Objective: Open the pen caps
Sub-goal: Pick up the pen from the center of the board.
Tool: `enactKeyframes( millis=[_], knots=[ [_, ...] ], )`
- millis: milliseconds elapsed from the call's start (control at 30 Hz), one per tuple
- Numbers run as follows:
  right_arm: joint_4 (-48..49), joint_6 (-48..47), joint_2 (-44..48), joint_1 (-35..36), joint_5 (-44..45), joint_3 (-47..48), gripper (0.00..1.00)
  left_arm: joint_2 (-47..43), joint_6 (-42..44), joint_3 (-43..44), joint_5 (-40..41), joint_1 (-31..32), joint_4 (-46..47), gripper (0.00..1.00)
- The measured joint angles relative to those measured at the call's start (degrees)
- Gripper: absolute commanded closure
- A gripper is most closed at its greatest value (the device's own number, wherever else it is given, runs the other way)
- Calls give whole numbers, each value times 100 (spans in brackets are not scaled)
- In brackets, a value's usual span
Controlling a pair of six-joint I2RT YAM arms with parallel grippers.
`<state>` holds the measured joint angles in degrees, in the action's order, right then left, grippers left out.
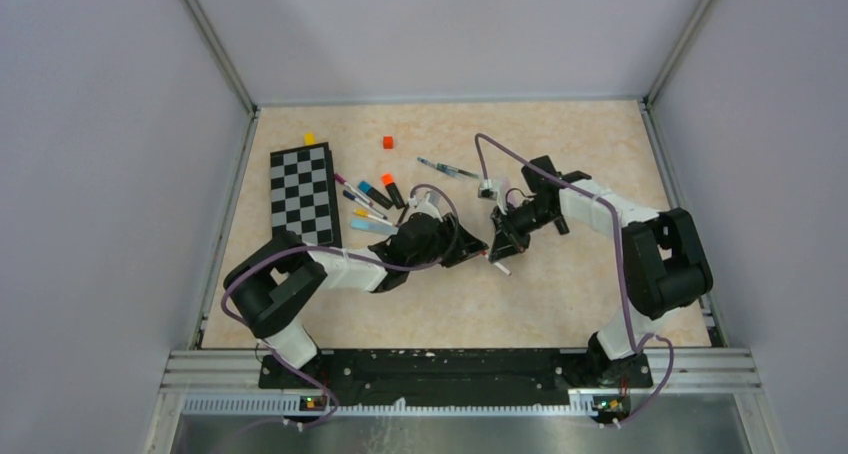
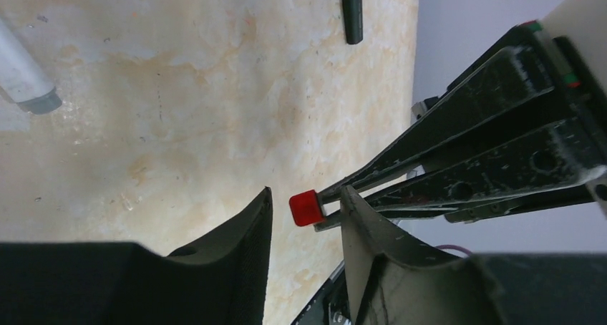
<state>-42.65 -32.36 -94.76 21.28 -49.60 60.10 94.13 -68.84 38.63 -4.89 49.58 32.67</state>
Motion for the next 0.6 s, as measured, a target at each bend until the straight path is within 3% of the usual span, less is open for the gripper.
enactKeyframes(
  millis=[133,300,433,467,533,600],
  knots=[
    [116,96,22,0,70,0,100,118,-94,37,74,98,-37,74],
    [173,111,22,22,138,0,100,131,-138,122,127,146,-39,100],
    [179,105,39,37,166,0,100,131,-127,127,131,151,-35,100],
    [179,101,48,37,173,0,97,131,-116,127,133,151,-31,100],
    [179,92,63,37,175,0,74,129,-55,127,133,151,7,100],
    [175,72,74,37,151,0,60,129,37,127,138,153,46,100]
  ],
)
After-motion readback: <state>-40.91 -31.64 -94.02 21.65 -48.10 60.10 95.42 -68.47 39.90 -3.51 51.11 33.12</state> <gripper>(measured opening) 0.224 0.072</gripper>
